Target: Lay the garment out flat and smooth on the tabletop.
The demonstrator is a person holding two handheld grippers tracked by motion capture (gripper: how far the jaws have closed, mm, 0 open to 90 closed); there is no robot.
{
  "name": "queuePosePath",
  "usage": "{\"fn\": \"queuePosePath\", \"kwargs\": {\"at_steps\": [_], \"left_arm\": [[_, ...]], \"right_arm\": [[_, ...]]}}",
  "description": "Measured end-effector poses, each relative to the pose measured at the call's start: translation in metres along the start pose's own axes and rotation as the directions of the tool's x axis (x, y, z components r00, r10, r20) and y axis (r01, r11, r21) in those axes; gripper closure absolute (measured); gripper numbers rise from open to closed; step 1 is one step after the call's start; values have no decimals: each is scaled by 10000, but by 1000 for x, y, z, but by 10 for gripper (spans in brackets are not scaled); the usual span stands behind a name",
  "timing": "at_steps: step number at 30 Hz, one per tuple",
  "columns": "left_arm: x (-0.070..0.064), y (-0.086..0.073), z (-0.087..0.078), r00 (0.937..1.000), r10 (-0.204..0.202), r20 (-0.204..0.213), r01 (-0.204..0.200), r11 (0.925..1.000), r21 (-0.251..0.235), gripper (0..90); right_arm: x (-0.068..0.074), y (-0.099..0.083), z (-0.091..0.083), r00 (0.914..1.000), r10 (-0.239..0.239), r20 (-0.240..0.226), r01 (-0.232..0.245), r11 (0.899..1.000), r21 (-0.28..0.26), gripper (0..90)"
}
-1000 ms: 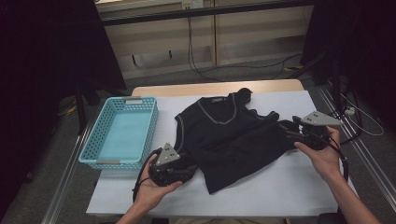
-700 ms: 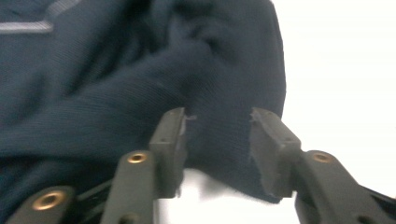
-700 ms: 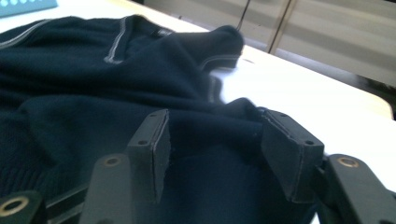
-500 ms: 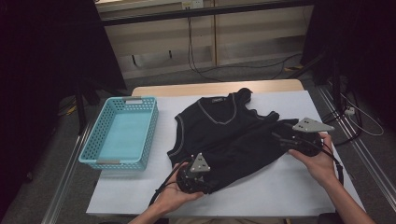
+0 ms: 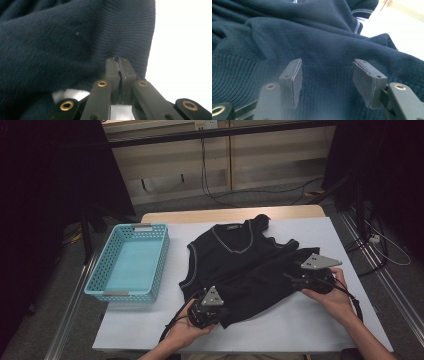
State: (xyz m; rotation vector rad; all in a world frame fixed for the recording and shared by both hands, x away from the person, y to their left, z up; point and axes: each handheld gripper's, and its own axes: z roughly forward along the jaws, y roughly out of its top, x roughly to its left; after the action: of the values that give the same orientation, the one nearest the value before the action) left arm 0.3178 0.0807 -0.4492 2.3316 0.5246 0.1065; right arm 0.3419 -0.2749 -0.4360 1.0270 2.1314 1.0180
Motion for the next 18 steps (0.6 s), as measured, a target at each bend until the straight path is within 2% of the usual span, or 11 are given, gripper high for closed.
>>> {"fn": "queuePosePath", "kwargs": {"at_steps": [4, 6, 10, 14, 18], "left_arm": [[2, -7, -12, 9993, -352, 147, 353, 9994, -54, 880], [2, -8, -17, 9994, -332, 79, 332, 9994, 22, 880], [6, -13, -27, 9992, -396, 37, 396, 9991, 133, 883], [15, -24, -46, 9972, -741, -67, 741, 9972, 39, 883], [16, -36, -65, 9938, -1076, -268, 1070, 9940, -214, 883]], "right_arm": [[6, 0, -2, 9999, -86, 137, 82, 9996, 283, 396], [13, 0, -4, 9993, -198, -325, 210, 9991, 363, 383], [25, -4, -12, 9963, -552, -652, 580, 9974, 424, 373], [21, -8, -18, 9982, -403, -449, 419, 9985, 352, 370], [12, -9, -20, 9997, -71, -214, 76, 9998, 209, 379]]}}
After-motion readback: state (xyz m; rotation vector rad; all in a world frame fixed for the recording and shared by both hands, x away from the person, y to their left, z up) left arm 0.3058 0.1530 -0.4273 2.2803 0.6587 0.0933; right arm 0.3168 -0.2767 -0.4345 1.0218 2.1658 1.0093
